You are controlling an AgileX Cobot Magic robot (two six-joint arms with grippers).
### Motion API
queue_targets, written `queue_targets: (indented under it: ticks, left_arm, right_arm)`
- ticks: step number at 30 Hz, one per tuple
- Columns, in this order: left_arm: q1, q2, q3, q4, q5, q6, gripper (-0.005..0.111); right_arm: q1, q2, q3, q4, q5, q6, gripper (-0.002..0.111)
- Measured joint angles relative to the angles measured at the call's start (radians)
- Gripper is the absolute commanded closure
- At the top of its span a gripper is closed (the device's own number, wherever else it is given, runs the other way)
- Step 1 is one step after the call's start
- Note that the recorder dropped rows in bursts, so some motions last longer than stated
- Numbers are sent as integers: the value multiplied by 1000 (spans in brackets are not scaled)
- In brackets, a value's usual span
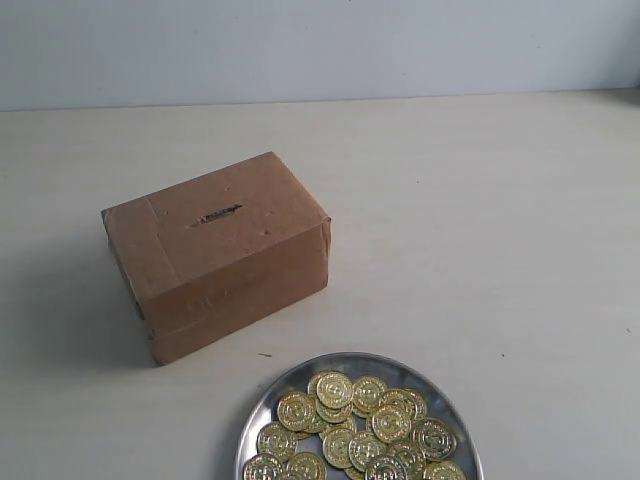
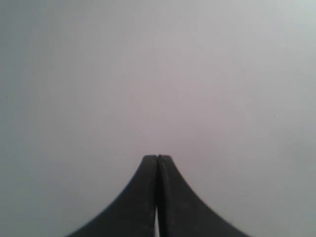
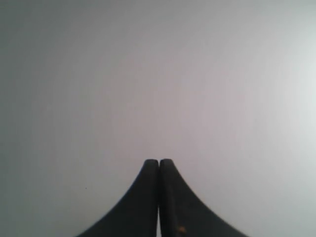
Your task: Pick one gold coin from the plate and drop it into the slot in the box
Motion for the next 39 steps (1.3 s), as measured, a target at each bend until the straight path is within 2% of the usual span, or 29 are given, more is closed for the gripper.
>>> queue_targets:
  ticks: [4, 6, 11, 13, 16, 18, 20, 24, 26, 32, 39]
  left_arm:
    - [6, 0, 0, 2, 1, 0, 107]
    - [33, -2, 20, 16, -17, 0, 107]
    - [156, -3, 229, 18, -288, 0, 107]
    - [182, -3, 346, 36, -420, -1, 107]
    - [185, 0, 502, 116, -530, -2, 107]
    - [169, 1, 620, 164, -593, -2, 107]
    - [145, 2, 684, 195, -623, -2, 107]
    - [30, 2, 855, 289, -652, -2, 107]
    - [-8, 2, 939, 321, -662, -3, 107]
    - [-17, 3, 1075, 336, -684, -3, 107]
    - [-17, 3, 1091, 336, -686, -3, 107]
  right_arm:
    - [0, 0, 0, 102, 26, 0, 108]
    - [0, 0, 0, 123, 23, 0, 108]
    - [0, 0, 146, 132, -367, 0, 108]
    - [0, 0, 220, 132, -447, 0, 108]
    - [0, 2, 328, 132, -475, 0, 108]
    - [0, 2, 406, 132, -480, 0, 108]
    - [0, 2, 460, 129, -482, 0, 108]
    - [0, 2, 601, 127, -495, 0, 108]
    - [0, 2, 669, 82, -499, 0, 108]
    - [0, 2, 768, 30, -494, 0, 108]
    - [0, 2, 768, 28, -483, 0, 108]
